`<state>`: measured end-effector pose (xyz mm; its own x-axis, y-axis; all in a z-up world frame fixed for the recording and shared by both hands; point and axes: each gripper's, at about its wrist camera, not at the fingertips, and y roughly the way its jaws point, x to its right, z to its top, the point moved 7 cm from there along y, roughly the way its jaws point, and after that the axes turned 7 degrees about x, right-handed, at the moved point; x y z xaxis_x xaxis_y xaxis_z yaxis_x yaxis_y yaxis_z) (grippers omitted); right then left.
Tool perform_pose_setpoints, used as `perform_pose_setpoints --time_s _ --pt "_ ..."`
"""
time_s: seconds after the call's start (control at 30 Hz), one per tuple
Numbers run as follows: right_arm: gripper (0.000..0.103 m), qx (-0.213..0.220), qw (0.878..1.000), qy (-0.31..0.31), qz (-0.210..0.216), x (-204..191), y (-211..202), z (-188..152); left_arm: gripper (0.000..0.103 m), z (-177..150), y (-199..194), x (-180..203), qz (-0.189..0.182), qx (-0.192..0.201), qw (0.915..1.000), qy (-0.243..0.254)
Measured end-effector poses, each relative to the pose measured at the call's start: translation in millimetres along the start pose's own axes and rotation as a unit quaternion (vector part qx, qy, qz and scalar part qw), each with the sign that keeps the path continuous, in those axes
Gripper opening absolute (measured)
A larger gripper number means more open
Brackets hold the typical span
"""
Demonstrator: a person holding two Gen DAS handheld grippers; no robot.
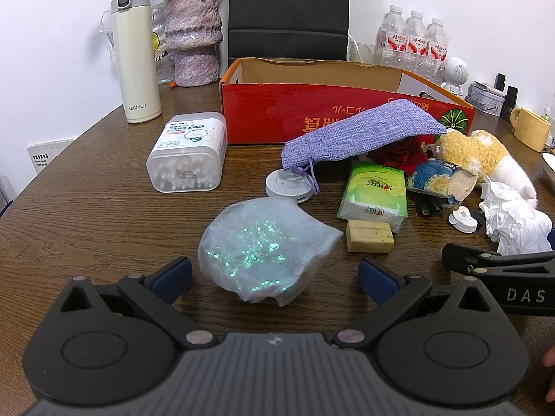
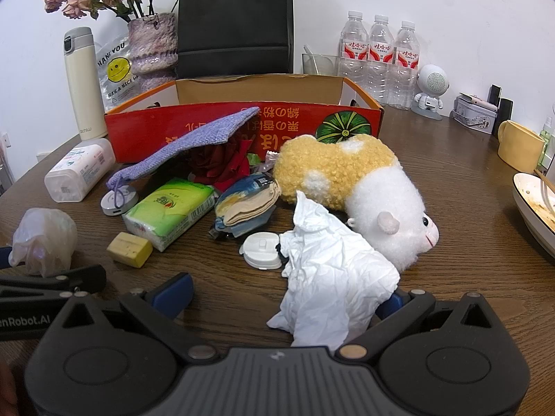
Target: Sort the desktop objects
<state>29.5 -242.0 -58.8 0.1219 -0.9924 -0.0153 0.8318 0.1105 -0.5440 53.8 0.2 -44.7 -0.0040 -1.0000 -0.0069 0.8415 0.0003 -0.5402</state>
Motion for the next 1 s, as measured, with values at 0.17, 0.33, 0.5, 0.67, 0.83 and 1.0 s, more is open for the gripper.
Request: perform_pose_setpoints --time_s 0.17,0.33,0.5,0.67,0.83,1.0 --pt "0.103 0.0 1.0 0.0 0.0 0.0 0.0 0.0 0.103 0.0 0.0 0.0 0.0 0.0 1.0 0.0" --pt "0.103 0.0 1.0 0.0 0.0 0.0 0.0 0.1 0.103 0.0 0.0 0.0 0.0 0.0 1.0 0.0" --pt "0.103 0.0 1.0 0.0 0.0 0.0 0.1 0.2 0.103 0.0 0.0 -0.1 0.0 0.0 1.0 0.0" --pt "0.103 0.0 1.0 0.0 -0.001 0.0 0.2 0.2 0.103 0.0 0.0 0.0 0.0 0.0 1.0 0.0" --pt "0.103 0.0 1.0 0.001 -0.001 0.1 0.3 0.2 0.103 0.0 0.0 0.0 0.0 0.0 1.0 0.001" --pt "0.103 -0.001 1.0 -0.001 0.002 -12.8 4.9 1.6 0.103 -0.5 -2.6 -0.7 -0.013 0.003 0.9999 0.01"
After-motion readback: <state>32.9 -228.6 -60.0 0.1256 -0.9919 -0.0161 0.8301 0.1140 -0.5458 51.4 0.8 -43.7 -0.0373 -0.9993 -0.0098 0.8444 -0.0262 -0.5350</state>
